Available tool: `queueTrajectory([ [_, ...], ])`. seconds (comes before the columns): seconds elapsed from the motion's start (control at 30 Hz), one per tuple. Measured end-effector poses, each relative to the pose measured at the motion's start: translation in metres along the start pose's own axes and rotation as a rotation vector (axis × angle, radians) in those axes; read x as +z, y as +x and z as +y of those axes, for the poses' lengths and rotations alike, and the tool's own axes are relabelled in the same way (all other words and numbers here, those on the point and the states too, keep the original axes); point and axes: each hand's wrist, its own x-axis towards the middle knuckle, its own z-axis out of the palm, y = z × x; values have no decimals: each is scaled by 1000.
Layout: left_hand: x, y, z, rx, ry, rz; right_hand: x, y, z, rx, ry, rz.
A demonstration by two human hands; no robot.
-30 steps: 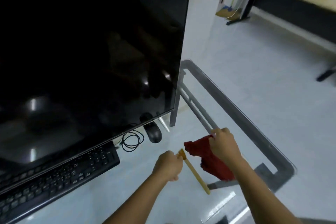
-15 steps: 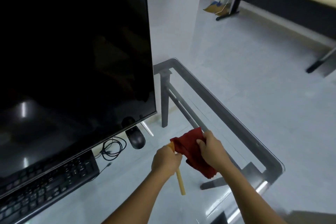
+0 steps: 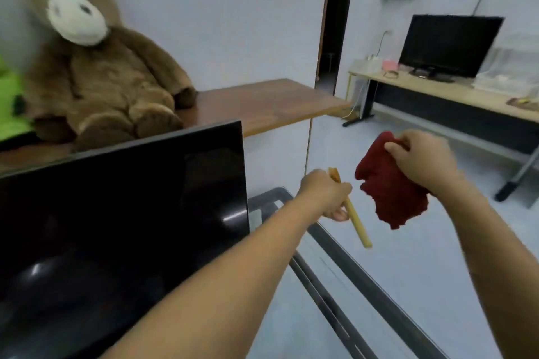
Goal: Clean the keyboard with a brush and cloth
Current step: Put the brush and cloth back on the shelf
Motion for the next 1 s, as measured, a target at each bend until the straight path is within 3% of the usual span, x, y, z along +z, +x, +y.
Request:
queueTrajectory([
  [0.13, -49, -3, 89, 146, 7, 28, -53, 64, -58, -90, 64, 88],
  [0.27, -121, 2, 133, 187, 99, 222, -69, 106, -122, -209, 175, 116],
  [0.47, -239, 30, 106, -43, 139, 395, -44, 135, -205, -347, 381, -17],
  [0.6, -261, 51, 73, -160, 106, 400, -4, 140, -234, -353, 560, -188],
  [0.8, -245, 71, 57, -178, 108, 324, 76, 161, -204, -228, 457, -320],
  [0.9, -243, 81, 55, -197, 117, 313, 94, 170, -190, -221, 403, -292],
  [1.0, -246, 91, 54, -205, 144, 317, 98, 169, -190, -286, 144, -204],
])
